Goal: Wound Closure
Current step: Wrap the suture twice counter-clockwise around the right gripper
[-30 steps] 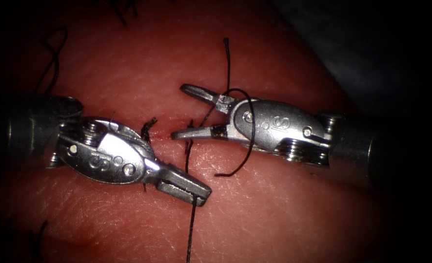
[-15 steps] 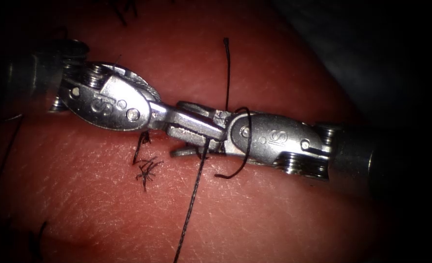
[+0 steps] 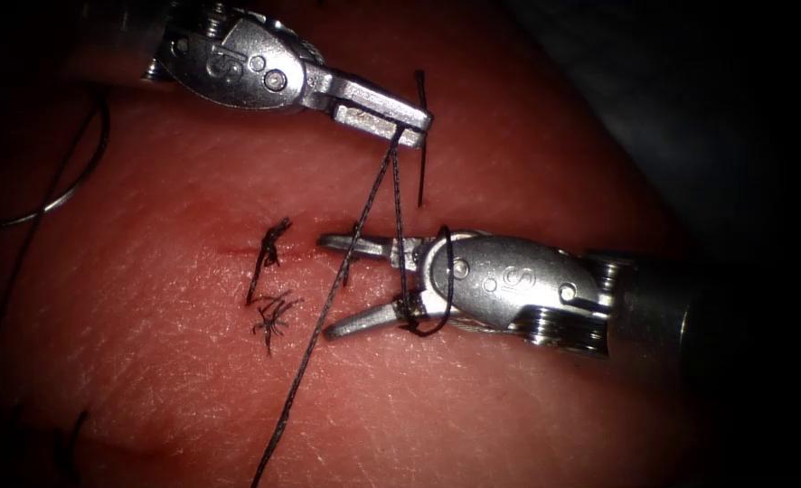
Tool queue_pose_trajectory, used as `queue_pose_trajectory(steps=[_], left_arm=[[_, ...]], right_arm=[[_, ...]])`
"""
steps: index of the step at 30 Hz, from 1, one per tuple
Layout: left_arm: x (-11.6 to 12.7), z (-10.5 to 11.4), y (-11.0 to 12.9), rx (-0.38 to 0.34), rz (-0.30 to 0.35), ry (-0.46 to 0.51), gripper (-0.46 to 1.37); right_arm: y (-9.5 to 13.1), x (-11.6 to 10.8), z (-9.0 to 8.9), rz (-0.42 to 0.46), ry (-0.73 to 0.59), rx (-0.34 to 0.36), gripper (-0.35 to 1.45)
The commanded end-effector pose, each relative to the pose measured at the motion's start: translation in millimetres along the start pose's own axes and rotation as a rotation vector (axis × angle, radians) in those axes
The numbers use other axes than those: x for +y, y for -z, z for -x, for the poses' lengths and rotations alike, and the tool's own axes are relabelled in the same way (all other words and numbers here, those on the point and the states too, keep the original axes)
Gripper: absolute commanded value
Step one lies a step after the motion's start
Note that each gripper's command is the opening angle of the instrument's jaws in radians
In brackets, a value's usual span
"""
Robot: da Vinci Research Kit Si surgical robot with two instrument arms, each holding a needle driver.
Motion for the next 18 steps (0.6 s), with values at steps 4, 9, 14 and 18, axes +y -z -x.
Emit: queue_pose_trajectory(steps=[4, 9, 14, 18], left_arm=[[0.5, 1.3, 0.6, 0.077, 0.04, -0.009, -0.35], [1.8, 2.7, 0.8, 0.126, 0.065, -0.013, -0.35], [3.0, 3.8, 0.6, 0.131, 0.074, -0.018, -0.35], [3.5, 4.1, 0.6, 0.13, 0.076, -0.017, -0.35]], right_arm=[[0.4, -0.2, 0.1, -0.02, -0.016, 0.05, 0.99], [1.0, -0.5, 0.2, -0.031, -0.057, 0.149, 0.94], [1.3, -0.4, 0.2, -0.054, -0.121, 0.294, 0.87], [1.3, -0.3, 0.2, -0.064, -0.139, 0.355, 0.78]])
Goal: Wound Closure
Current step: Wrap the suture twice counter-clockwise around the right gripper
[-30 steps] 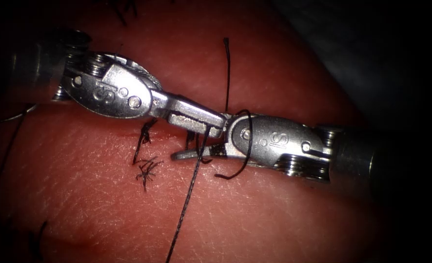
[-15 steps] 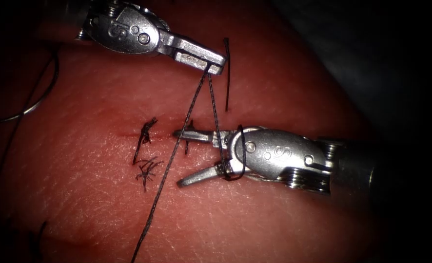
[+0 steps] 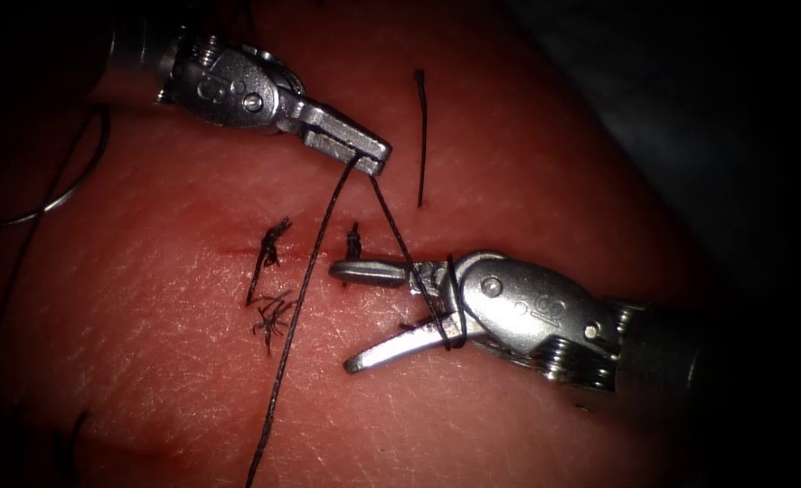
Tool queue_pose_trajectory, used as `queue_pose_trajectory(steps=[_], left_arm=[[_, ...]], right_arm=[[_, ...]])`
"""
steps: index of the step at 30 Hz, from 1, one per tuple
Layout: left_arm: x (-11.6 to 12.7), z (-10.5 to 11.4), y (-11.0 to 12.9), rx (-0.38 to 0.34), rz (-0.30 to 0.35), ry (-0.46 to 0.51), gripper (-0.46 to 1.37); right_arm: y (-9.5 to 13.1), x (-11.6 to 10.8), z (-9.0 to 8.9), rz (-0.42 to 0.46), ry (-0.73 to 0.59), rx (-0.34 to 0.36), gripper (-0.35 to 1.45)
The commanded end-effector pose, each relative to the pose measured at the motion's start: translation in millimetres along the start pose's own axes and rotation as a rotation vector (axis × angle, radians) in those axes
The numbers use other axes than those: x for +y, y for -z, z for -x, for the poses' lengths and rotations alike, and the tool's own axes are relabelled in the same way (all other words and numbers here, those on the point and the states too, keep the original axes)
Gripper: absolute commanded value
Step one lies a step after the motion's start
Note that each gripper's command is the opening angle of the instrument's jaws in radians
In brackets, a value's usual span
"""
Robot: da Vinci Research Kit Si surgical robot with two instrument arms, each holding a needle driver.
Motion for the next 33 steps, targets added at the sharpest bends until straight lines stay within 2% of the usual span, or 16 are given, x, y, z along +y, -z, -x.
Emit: queue_pose_trajectory(steps=[1, 7, 15, 21, 23, 26, 28, 33], left_arm=[[0.2, 0.0, -0.1, 0.001, 0.004, -0.002, -0.35], [2.1, 0.0, -0.3, 0.002, 0.013, -0.01, -0.35], [5.3, -0.1, -0.6, 0.004, 0.031, -0.005, -0.35], [6.1, 0.3, -1.9, -0.032, 0.015, -0.008, -0.35], [6.3, 0.5, -2.5, -0.051, 0.005, -0.016, -0.35], [7.0, 0.6, -4.0, -0.125, -0.03, -0.044, -0.35], [7.4, 0.6, -4.7, -0.149, -0.041, -0.057, -0.35], [8.6, -0.3, -6.1, -0.215, -0.064, -0.11, -0.35]], right_arm=[[-0.1, -0.1, 0.0, -0.009, -0.011, 0.022, 0.77], [0.4, 0.7, -0.7, 0.001, -0.037, 0.106, 0.72], [1.7, 1.5, -2.2, 0.004, -0.055, 0.143, 0.62], [1.5, 1.7, -2.4, 0.039, -0.093, 0.191, 0.6], [1.5, 1.8, -2.3, 0.072, -0.103, 0.186, 0.6], [1.5, 2.0, -2.3, 0.157, -0.112, 0.155, 0.62], [1.6, 2.1, -2.3, 0.194, -0.115, 0.141, 0.62], [2.1, 2.8, -2.2, 0.292, -0.12, 0.104, 0.62]])
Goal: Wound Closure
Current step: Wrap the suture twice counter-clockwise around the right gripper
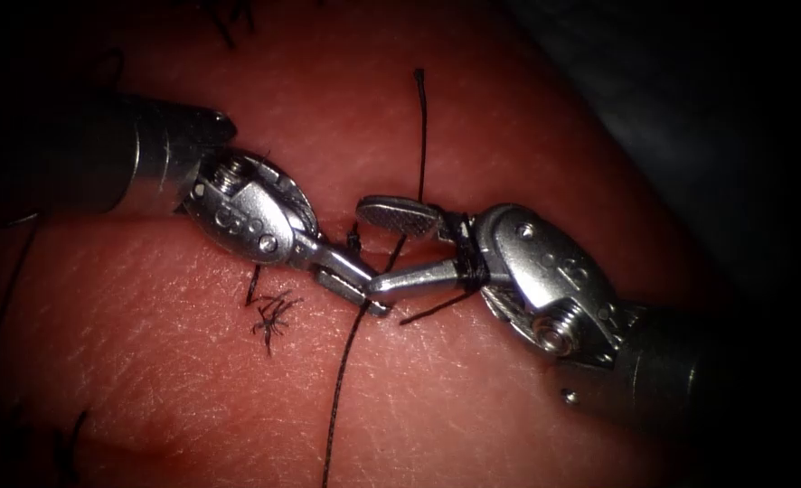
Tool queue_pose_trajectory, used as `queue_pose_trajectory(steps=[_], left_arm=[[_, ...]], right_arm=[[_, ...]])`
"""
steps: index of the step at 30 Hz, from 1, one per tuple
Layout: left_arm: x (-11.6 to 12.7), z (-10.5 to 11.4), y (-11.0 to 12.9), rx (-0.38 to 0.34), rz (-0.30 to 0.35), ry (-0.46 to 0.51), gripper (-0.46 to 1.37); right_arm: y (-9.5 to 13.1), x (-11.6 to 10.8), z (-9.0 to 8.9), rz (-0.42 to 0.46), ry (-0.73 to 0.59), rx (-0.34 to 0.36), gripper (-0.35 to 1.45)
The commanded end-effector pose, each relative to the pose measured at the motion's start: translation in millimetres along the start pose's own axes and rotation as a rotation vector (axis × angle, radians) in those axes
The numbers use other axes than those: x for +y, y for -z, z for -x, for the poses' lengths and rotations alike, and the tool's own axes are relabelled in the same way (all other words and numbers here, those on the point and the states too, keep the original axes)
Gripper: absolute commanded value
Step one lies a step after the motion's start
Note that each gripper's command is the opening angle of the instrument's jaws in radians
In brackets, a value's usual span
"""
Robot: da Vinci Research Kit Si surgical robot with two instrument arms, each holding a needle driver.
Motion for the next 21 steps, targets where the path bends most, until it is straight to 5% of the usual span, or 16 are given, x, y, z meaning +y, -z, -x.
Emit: queue_pose_trajectory(steps=[1, 9, 21], left_arm=[[0.0, -0.3, -0.1, -0.013, -0.005, -0.011, -0.35], [1.0, -2.8, -1.6, -0.134, -0.058, -0.044, -0.35], [1.6, -3.5, -0.5, -0.166, -0.074, -0.044, -0.35]], right_arm=[[0.1, 0.1, -0.1, 0.021, 0.002, -0.007, 0.63], [0.3, 0.6, 0.4, 0.205, 0.01, -0.084, 0.59], [0.6, -0.6, 1.4, 0.453, 0.032, -0.167, 0.58]])
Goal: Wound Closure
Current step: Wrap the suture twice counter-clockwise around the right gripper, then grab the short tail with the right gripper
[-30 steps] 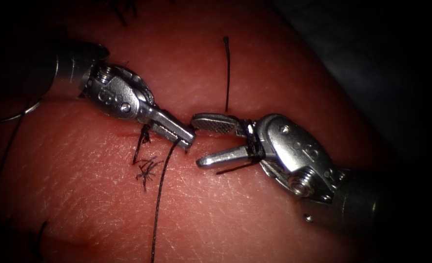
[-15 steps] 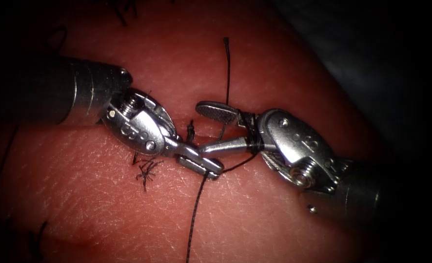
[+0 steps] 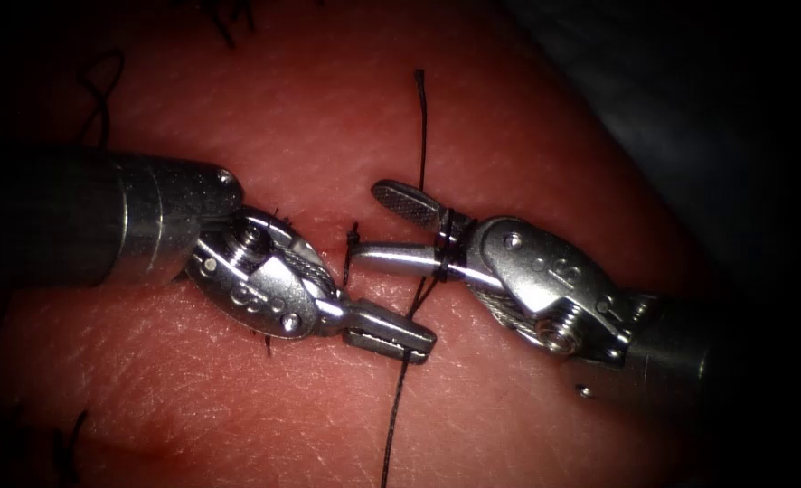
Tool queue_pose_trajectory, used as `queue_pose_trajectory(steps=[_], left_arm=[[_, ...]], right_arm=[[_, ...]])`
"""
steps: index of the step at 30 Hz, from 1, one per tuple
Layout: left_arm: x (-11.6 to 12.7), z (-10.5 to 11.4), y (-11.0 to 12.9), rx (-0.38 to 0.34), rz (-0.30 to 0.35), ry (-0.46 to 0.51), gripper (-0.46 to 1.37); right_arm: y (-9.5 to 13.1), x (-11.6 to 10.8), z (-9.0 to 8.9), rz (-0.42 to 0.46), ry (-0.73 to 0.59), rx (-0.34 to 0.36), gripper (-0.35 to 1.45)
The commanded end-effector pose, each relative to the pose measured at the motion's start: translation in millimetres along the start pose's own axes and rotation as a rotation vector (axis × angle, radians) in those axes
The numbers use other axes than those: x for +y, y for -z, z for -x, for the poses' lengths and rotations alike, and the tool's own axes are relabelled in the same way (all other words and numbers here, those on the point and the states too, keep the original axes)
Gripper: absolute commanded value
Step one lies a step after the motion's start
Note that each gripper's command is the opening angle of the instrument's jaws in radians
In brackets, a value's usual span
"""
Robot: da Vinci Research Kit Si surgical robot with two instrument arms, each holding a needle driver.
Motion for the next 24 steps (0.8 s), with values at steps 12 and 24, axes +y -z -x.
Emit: queue_pose_trajectory(steps=[12, 24], left_arm=[[-0.4, 1.9, 1.0, -0.045, -0.03, 0.027, -0.35], [-2.5, 2.4, 0.1, -0.052, -0.044, 0.051, -0.35]], right_arm=[[0.4, -0.3, 0.3, 0.111, -0.022, -0.057, 0.99], [0.4, 0.9, 0.2, 0.225, -0.102, -0.086, 0.96]])
